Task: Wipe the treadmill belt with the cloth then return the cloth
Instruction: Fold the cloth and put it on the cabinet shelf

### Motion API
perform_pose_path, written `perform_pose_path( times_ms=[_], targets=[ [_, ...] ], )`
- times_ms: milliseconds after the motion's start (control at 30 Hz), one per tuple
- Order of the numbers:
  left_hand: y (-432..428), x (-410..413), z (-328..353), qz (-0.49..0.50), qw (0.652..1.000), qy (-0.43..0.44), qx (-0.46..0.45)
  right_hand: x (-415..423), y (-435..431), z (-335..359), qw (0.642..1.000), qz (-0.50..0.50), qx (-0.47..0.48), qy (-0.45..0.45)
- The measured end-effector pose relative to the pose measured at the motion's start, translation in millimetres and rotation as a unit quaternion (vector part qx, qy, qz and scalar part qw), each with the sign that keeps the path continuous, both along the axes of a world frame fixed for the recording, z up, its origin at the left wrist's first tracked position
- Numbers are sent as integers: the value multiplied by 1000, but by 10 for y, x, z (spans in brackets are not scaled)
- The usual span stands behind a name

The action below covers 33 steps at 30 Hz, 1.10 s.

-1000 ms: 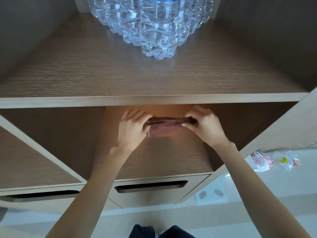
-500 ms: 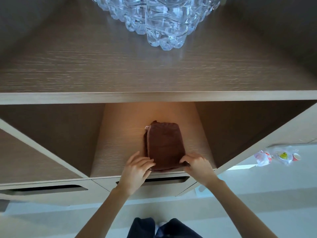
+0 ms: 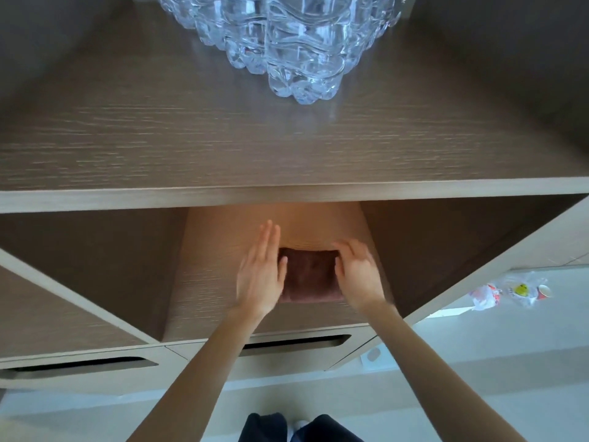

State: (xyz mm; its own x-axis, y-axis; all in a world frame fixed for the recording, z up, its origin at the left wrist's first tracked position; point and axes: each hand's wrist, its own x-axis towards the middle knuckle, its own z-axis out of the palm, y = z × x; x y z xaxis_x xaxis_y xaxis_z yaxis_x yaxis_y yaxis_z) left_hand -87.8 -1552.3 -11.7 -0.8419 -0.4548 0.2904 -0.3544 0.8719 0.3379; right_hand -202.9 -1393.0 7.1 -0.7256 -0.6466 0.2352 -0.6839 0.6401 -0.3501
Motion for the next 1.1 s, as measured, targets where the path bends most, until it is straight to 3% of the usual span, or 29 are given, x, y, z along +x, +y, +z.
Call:
perform_pose_path(
  times_ms=[67,100,167,233,333,433,533,800,1000,1100],
  targets=[
    [138,112,-196,-99,993,-48,-48,148,86,-147,997,60,51,12],
    [169,154,-293,-128,986,-91,-51,180,94,-194,987,82,133,-20],
    [139,138,-433,-133,978,-160,-18,163,101,-276,958,98,258,-77],
    [89,34,-410,-113,975,-189,-9,59,66,-294,946,85,302,-83],
    [107,-3,-271,-104,976,-187,-37,23,28,-211,956,85,274,-56],
    [214,337,-252,-88,989,-106,-50,203,145,-206,989,76,121,41],
    [380,664,-366,-103,988,-103,-56,457,255,-314,987,126,48,83],
    [392,201,-297,-127,967,-214,-48,280,373,-484,981,58,178,58],
    [120,-977,-167,-128,947,-296,-1,-596,53,-324,953,8,299,-35],
    [110,-1329,-143,-109,942,-318,-3,-1028,-159,-370,948,6,309,-72]
  ],
)
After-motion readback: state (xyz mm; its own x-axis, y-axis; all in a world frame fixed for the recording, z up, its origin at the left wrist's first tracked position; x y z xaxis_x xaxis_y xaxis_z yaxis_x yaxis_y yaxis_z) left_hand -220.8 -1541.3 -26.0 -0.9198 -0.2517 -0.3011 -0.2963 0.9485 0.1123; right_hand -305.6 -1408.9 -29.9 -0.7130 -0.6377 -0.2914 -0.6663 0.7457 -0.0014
